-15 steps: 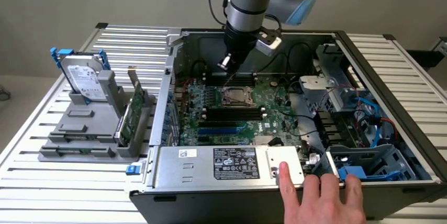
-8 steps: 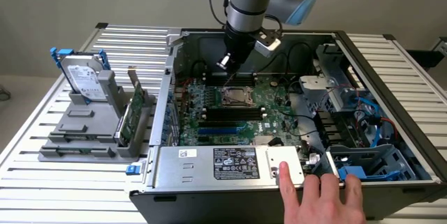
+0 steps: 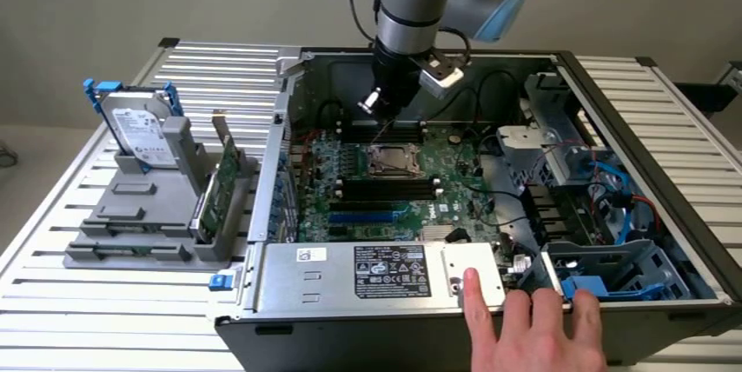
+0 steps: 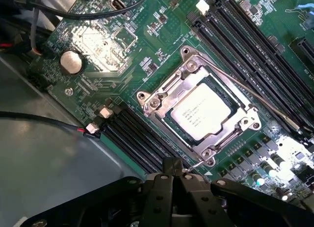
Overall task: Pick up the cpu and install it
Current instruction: 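Close the cpu cover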
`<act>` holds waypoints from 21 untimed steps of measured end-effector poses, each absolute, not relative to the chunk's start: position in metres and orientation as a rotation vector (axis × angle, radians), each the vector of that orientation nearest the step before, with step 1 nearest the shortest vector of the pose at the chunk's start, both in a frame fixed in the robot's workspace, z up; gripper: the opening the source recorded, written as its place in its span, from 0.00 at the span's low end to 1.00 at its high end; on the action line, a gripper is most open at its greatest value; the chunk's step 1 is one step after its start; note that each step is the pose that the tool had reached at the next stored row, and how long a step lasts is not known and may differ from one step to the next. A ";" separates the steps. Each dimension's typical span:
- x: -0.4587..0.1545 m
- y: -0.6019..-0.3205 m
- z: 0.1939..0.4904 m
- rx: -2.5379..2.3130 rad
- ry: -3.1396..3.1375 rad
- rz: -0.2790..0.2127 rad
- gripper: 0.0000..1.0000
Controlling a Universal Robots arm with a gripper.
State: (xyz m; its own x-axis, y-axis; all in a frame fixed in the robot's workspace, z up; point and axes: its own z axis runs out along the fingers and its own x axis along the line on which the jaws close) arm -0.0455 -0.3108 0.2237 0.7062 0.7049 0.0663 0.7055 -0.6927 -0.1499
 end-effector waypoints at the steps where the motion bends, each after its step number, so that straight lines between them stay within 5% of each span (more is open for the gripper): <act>1: -0.045 -0.311 0.224 -2.757 -1.123 -0.007 0.11; 21: -0.046 -0.311 0.221 -2.885 -0.742 -0.041 0.11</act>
State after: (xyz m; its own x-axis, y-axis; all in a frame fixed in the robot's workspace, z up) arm -0.0456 -0.3108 0.2213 0.8763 0.4772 0.0666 0.4816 -0.8634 -0.1502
